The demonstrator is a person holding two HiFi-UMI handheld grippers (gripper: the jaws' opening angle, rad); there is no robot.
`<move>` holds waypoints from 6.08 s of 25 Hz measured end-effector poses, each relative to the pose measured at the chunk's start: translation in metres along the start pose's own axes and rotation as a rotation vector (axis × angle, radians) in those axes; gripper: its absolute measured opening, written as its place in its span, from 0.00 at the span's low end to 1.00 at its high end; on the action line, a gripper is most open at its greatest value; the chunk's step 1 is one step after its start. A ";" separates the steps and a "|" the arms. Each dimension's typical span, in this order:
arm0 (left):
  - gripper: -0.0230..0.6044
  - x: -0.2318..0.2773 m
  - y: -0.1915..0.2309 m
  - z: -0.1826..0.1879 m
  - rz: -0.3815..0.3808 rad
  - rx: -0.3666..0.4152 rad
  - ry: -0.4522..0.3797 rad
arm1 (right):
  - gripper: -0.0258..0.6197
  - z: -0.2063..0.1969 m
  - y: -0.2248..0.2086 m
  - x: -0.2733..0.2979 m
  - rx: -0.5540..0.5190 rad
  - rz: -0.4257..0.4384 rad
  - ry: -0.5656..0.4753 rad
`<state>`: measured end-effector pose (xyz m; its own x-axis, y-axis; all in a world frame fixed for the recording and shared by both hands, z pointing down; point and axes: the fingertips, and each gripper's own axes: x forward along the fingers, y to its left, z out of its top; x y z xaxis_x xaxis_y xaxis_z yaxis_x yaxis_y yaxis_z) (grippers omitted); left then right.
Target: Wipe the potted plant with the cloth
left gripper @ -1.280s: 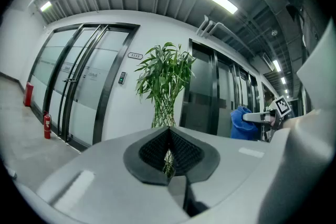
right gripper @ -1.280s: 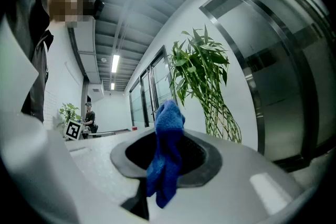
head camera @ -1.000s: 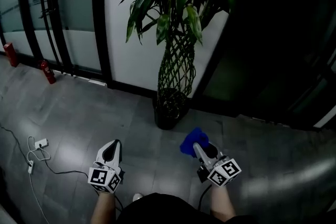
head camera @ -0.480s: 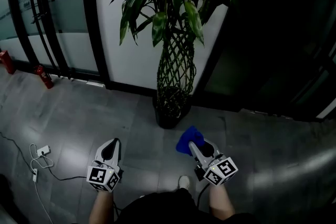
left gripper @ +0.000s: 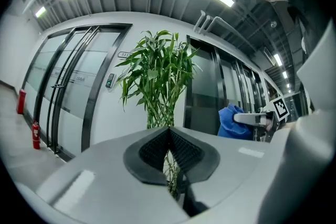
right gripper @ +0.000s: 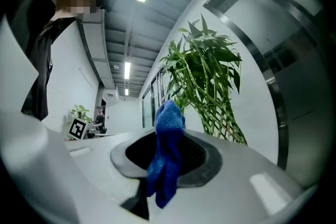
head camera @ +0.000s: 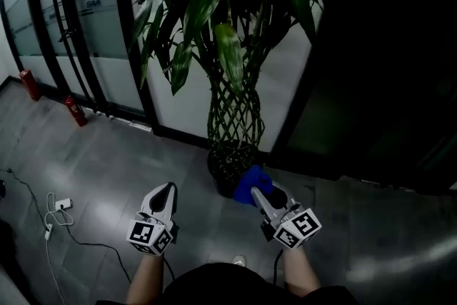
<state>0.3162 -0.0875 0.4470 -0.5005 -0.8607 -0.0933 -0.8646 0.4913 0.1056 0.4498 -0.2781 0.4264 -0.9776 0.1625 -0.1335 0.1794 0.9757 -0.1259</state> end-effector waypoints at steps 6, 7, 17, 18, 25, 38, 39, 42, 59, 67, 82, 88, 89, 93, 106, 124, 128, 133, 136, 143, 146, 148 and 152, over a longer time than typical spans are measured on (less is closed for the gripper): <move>0.05 0.040 -0.035 0.004 0.067 0.033 0.005 | 0.20 0.018 -0.049 0.004 -0.003 0.084 -0.001; 0.05 0.043 -0.038 0.001 0.074 0.028 0.008 | 0.20 0.021 -0.053 0.007 -0.002 0.098 -0.006; 0.05 0.084 -0.037 -0.003 0.045 0.021 0.043 | 0.20 0.037 -0.071 0.041 -0.064 0.149 -0.006; 0.05 0.093 -0.038 0.000 0.028 0.028 0.046 | 0.20 0.044 -0.073 0.046 -0.080 0.143 -0.011; 0.05 0.155 -0.045 0.023 -0.099 0.086 0.061 | 0.20 0.099 -0.085 0.088 -0.232 0.083 -0.044; 0.05 0.237 -0.062 0.155 -0.294 0.133 -0.118 | 0.20 0.236 -0.103 0.165 -0.552 -0.033 -0.144; 0.05 0.243 -0.060 0.158 -0.286 0.139 -0.100 | 0.20 0.245 -0.103 0.172 -0.592 -0.044 -0.139; 0.05 0.262 -0.053 0.149 -0.210 0.225 0.017 | 0.20 0.273 -0.106 0.187 -0.714 -0.097 -0.134; 0.05 0.283 -0.051 0.171 -0.263 0.300 -0.014 | 0.20 0.321 -0.047 0.237 -0.733 -0.004 -0.275; 0.05 0.282 -0.058 0.172 -0.269 0.454 0.013 | 0.20 0.259 -0.036 0.251 -1.029 -0.002 -0.021; 0.05 0.277 -0.078 0.134 -0.311 0.748 0.082 | 0.20 0.181 -0.016 0.243 -1.336 0.164 0.210; 0.05 0.274 -0.078 0.120 -0.330 0.723 0.102 | 0.20 0.162 -0.015 0.233 -1.377 0.222 0.269; 0.05 0.272 -0.079 0.118 -0.336 0.719 0.102 | 0.20 0.159 -0.015 0.231 -1.372 0.229 0.273; 0.05 0.262 -0.078 0.107 -0.353 0.708 0.119 | 0.20 0.147 -0.007 0.221 -1.344 0.269 0.281; 0.05 0.239 -0.078 0.087 -0.355 0.637 0.164 | 0.20 0.122 -0.002 0.201 -1.304 0.286 0.311; 0.05 0.212 -0.081 0.050 -0.293 0.456 0.180 | 0.20 0.083 -0.013 0.159 -1.088 0.331 0.329; 0.05 0.195 -0.079 0.036 -0.241 0.396 0.173 | 0.20 0.076 -0.019 0.140 -0.996 0.316 0.312; 0.05 0.175 -0.064 0.034 -0.124 0.312 0.121 | 0.20 0.078 -0.033 0.123 -0.718 0.254 0.176; 0.05 0.156 -0.055 0.042 -0.045 0.257 0.051 | 0.20 0.076 -0.035 0.110 -0.589 0.203 0.090; 0.05 0.102 -0.036 0.039 0.117 0.226 0.019 | 0.20 0.031 -0.042 0.075 -0.351 0.145 0.035; 0.05 0.085 -0.028 0.034 0.136 0.226 0.029 | 0.20 0.029 -0.044 0.081 -0.276 0.130 -0.001; 0.05 0.077 -0.019 0.031 0.162 0.204 0.044 | 0.20 0.031 -0.035 0.085 -0.248 0.138 -0.023; 0.05 0.078 -0.006 0.034 0.180 0.164 0.044 | 0.20 0.027 -0.013 0.094 -0.307 0.162 -0.002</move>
<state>0.2810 -0.1532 0.4050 -0.6479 -0.7604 -0.0444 -0.7590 0.6494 -0.0460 0.3584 -0.2793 0.3892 -0.9390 0.3187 -0.1294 0.2904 0.9362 0.1981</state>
